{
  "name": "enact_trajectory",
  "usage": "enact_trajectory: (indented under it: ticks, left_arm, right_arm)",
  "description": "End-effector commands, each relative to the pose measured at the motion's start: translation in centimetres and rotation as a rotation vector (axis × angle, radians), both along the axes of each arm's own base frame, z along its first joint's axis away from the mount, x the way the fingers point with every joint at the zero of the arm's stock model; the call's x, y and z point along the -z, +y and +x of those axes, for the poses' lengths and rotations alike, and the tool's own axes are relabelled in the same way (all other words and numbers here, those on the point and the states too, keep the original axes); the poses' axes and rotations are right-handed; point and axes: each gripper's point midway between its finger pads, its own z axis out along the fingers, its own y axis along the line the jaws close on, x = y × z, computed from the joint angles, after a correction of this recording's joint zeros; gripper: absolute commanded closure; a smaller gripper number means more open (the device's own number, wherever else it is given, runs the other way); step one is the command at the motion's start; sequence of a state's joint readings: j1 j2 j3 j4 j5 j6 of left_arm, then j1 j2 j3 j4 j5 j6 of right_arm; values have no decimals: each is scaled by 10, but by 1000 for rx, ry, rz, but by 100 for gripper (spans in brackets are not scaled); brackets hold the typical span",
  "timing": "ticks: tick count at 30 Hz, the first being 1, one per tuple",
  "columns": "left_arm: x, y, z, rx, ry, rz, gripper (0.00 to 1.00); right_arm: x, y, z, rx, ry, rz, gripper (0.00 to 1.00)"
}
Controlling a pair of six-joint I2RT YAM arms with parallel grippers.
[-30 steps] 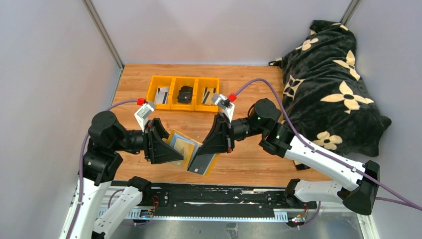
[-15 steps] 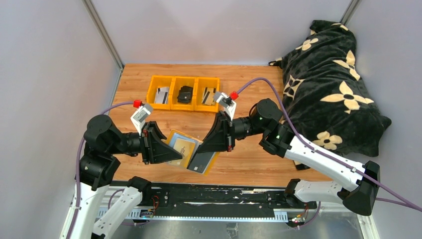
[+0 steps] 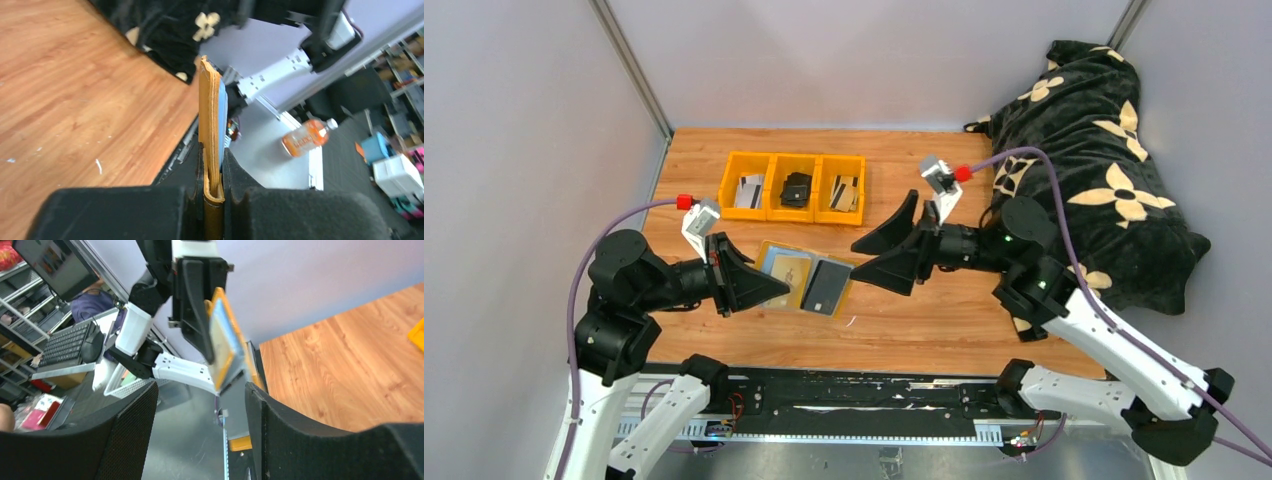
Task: Take the credit cards out of the card holder
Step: Remove the credit card from the card holder.
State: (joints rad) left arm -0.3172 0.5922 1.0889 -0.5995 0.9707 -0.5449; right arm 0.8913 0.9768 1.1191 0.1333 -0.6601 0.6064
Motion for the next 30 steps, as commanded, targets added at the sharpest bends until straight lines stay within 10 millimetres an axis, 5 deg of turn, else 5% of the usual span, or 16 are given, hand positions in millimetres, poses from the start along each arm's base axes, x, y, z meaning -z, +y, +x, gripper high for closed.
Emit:
enact_trajectory:
  ticks: [1,8,22,30]
  left_arm:
    - [-2,11,33,-197,-50,39,100]
    - [-1,10,39,-208,-29,29,100]
    - [-22,-3,9,-33,13,-68,100]
    - [-19,-4,8,-23,29,-81,100]
  right_arm:
    - [-11,-4,-1,42,33,49,32]
    - [12,34,-30,-128,66,10,35]
    - [38,67,-19,-179,111,-38,40]
    - [21,73,-23,-236,138,38,65]
